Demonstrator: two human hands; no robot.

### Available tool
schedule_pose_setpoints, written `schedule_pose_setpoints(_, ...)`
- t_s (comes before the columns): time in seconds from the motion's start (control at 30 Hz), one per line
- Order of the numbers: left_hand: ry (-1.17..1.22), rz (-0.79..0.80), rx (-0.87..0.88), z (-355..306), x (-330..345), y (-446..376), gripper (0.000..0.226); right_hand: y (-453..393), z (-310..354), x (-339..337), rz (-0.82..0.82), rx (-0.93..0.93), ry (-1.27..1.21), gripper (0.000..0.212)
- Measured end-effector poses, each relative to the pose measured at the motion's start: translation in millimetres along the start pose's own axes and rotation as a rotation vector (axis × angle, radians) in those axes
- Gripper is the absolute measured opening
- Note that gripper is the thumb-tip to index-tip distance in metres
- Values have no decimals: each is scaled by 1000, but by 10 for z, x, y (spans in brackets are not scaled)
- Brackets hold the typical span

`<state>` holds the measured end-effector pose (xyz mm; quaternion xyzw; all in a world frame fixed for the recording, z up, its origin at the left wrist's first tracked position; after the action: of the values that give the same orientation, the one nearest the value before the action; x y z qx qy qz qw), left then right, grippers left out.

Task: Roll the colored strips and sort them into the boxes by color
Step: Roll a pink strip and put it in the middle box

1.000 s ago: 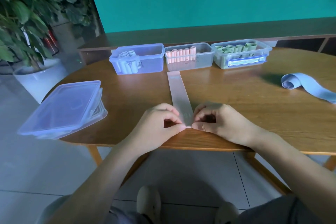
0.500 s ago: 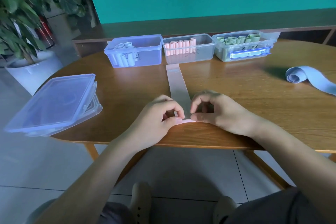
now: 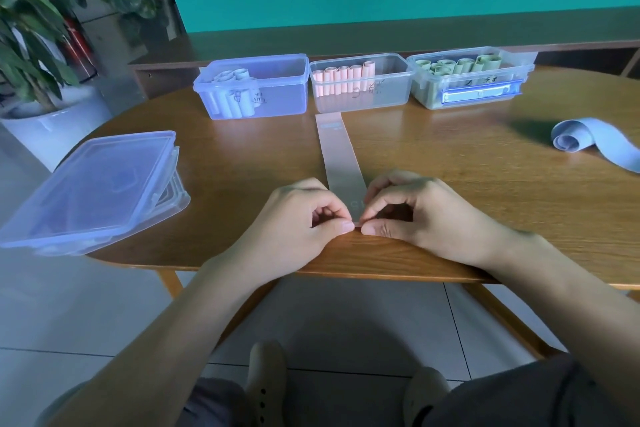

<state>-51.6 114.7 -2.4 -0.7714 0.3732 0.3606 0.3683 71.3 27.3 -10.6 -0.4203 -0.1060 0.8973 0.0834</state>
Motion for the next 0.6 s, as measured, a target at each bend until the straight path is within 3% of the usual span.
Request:
schedule_pose_setpoints(0.17, -71, 9, -9, 21, -3, -26, 14, -48, -18, -12, -38, 60, -22, 8)
schedule_pose_setpoints(0.37, -96, 8, -40, 57, 11, -51, 18, -90, -161, -59, -62, 224, -10, 20)
schedule_pose_setpoints(0.6, 24, -50, -45, 68, -38, -84, 5, -141, -198, -116, -96, 296, 42, 25)
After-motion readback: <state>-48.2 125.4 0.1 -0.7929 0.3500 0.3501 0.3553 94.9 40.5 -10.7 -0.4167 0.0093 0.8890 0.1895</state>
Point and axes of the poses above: each hand's wrist, its own y-axis away from the middle knuckle, its own x-axis out of the palm, z = x × y, the point moved 9 cm from there along -y, towards the middle knuckle, and after that the axes turned 2 degrees about -y, right-handed, at the moved point
